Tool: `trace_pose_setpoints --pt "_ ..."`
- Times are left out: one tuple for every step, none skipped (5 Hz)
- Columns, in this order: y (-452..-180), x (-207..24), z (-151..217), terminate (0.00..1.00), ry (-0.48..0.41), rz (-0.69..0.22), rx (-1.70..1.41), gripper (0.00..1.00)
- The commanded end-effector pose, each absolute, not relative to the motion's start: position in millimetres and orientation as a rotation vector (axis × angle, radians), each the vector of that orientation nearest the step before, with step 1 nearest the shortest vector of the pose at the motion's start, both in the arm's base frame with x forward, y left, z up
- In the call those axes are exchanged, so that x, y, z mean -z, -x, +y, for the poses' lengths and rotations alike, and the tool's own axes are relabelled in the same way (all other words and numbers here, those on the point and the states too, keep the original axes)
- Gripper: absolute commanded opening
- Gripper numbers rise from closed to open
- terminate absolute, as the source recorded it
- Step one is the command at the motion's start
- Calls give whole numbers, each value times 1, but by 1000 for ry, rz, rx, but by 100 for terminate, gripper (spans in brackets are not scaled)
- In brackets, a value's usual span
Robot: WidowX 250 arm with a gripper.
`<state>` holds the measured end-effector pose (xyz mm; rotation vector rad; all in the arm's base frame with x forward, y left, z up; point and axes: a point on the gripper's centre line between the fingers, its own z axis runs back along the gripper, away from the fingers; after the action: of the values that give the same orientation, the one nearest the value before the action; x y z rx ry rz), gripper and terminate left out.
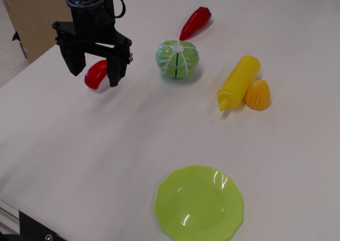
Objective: Put sushi on plate
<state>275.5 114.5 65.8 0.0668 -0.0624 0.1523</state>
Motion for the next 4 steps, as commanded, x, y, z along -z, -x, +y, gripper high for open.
trace_pose_setpoints --pt "-316 -62 151 0 -14 -157 -91 100" --pt "-330 -49 158 0 0 -165 -50 100" --pt "-334 -37 155 0 20 -152 -18 100" --pt "-333 -28 150 0 27 -132 -7 100"
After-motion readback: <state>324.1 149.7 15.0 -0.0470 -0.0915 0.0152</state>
